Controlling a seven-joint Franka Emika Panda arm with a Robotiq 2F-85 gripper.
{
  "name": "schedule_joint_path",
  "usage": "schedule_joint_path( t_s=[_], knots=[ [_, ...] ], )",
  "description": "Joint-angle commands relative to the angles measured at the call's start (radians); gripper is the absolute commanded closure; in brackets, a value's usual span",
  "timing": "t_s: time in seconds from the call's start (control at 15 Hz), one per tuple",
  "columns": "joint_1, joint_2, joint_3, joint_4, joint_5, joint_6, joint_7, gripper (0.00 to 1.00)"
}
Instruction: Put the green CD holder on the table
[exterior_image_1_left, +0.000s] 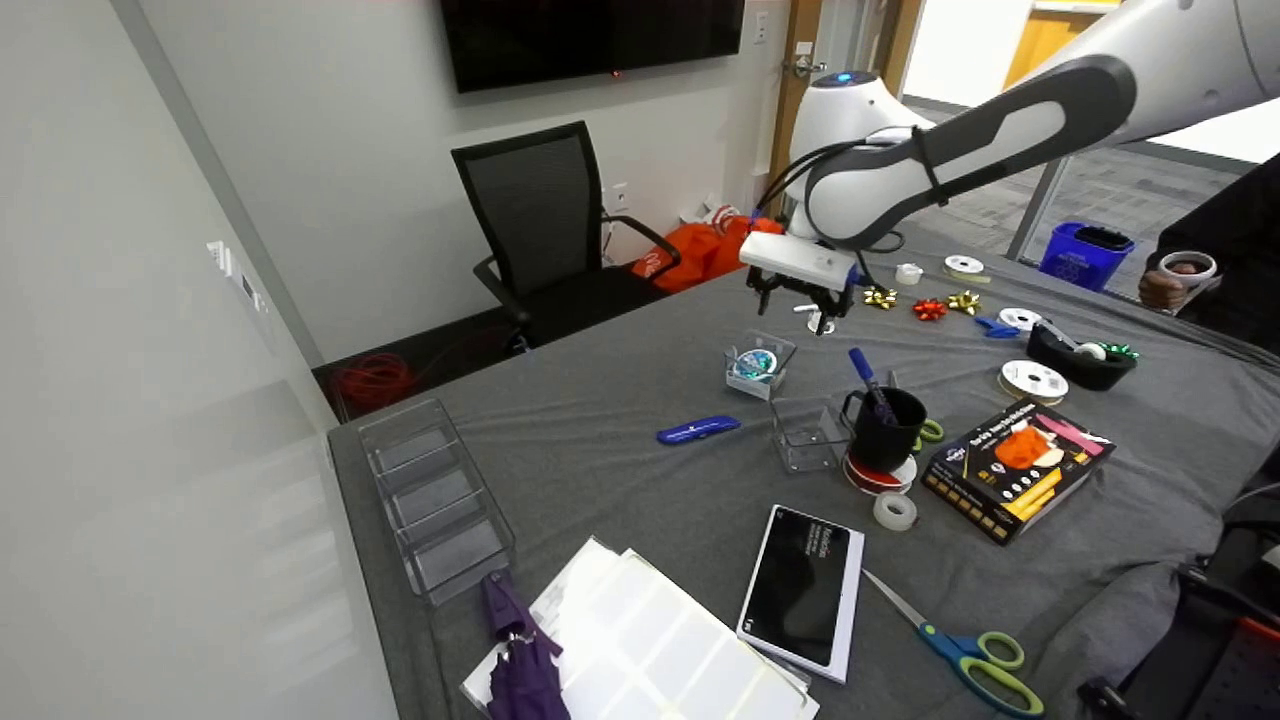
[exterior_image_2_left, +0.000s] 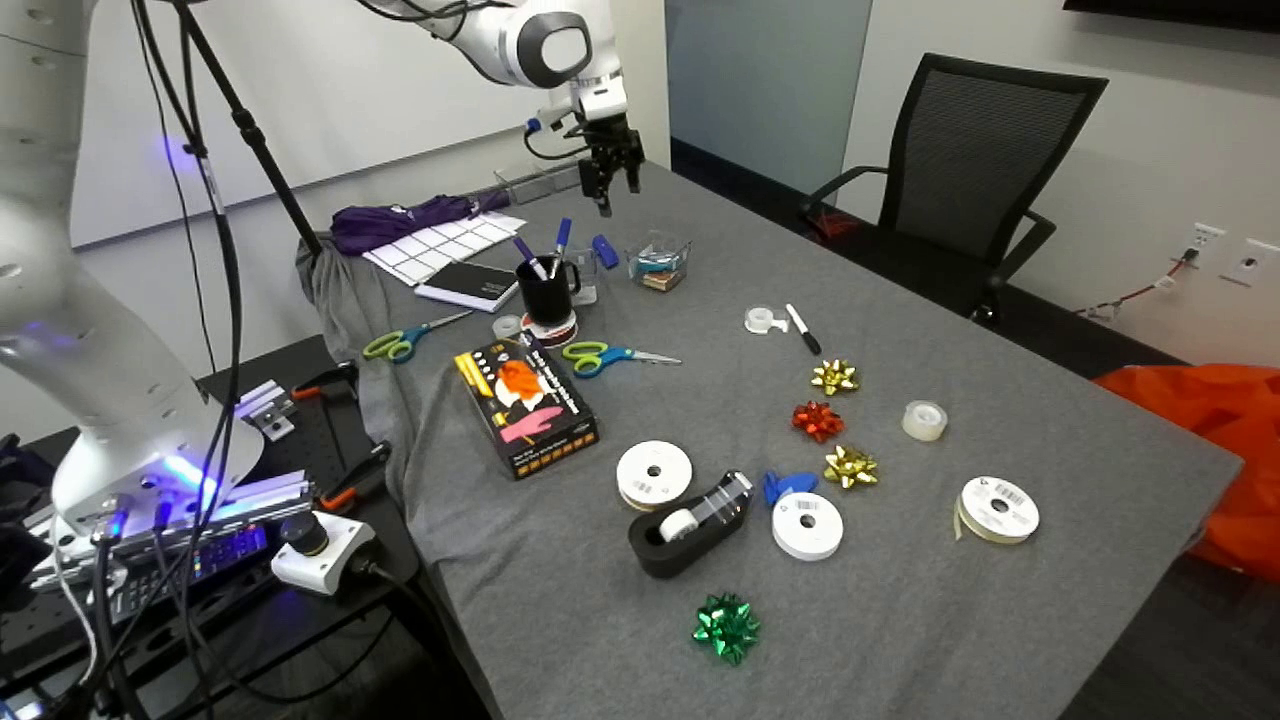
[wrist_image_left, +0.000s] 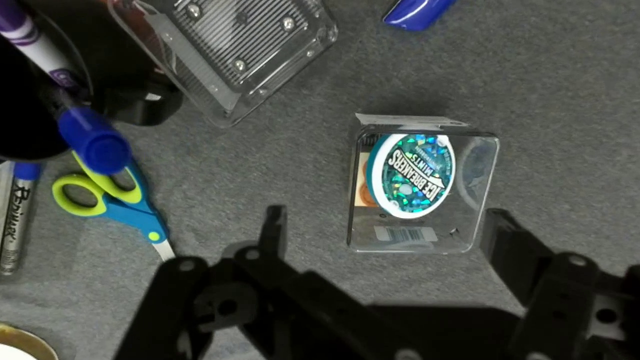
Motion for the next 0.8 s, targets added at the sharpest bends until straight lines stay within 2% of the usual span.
schedule_joint_path(
  t_s=[0.0,0.73],
  knots=[
    [0.024,0.096,-0.029,0.094,0.011,0.009,0.027,0.00],
    [0.042,0.293,-0.101,0.252,-0.012,0.075,0.066,0.00]
  ],
)
